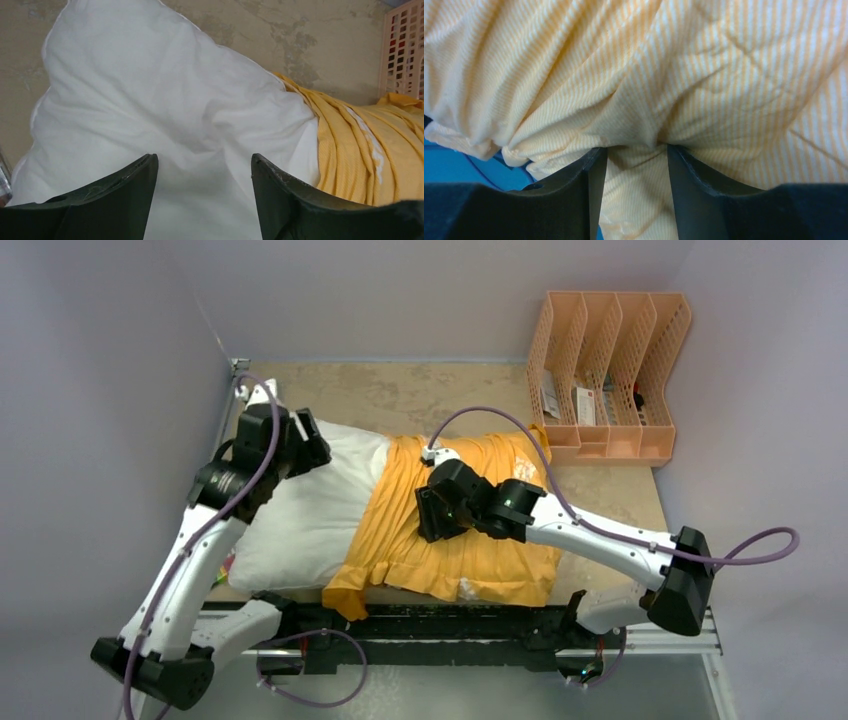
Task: Remove the pillowcase from the pillow
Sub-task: Remove the pillow from the pillowcase.
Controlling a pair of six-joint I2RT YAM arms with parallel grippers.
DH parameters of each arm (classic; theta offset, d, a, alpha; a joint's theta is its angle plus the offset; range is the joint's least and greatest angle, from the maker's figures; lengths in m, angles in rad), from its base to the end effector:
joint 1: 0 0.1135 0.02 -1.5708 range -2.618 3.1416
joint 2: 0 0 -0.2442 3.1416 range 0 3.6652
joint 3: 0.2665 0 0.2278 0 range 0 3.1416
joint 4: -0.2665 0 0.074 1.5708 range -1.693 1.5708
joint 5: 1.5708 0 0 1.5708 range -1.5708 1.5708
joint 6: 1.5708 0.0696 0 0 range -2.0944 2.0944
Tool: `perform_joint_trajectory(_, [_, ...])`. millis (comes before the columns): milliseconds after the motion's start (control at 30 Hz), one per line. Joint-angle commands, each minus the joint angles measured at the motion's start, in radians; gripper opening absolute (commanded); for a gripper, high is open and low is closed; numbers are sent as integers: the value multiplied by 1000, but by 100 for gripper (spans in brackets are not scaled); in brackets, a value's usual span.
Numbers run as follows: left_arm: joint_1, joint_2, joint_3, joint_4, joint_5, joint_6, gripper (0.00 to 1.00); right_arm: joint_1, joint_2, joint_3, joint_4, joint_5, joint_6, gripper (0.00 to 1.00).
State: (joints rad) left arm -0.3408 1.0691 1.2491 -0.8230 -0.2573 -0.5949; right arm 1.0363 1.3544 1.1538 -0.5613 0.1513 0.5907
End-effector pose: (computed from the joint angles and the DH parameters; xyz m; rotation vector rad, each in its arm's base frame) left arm 0.2143 -0.0572 0.3412 -0.4191 2.1594 -0.2418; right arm 0.1609 0.2513 0.2684 -0.4561 2.3670 0.6240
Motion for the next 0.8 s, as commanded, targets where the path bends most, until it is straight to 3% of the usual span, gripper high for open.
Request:
perform_joint_trajectory(0, [3,-171,-40,-77,47,-90,69,-47,51,7,-19,98,87,53])
perform_joint_trajectory(367, [3,-428,-207,-297,215,-236,76,-157,105,39,83,-69,99,63])
perform_joint_trajectory(467, [3,-444,-294,-216,468,-188,77,-165,142,79,54,-70,61,63])
perform_joint_trajectory(500, [3,-435,-320,-211,493,-176,77,-165,153,92,42,-69,57,63])
perform_joint_trajectory(633, [3,-426,-364,-195,366,-157,77,-165,162,142,5,-25,31,65])
perform_joint_trajectory(700, [3,-398,-374,-163,325,-154,58,-150,138,156,-8,-12,19,66])
perform_joint_trajectory(767, [2,-357,-384,-115,317,-165,25,-114,98,159,-13,14,13,66])
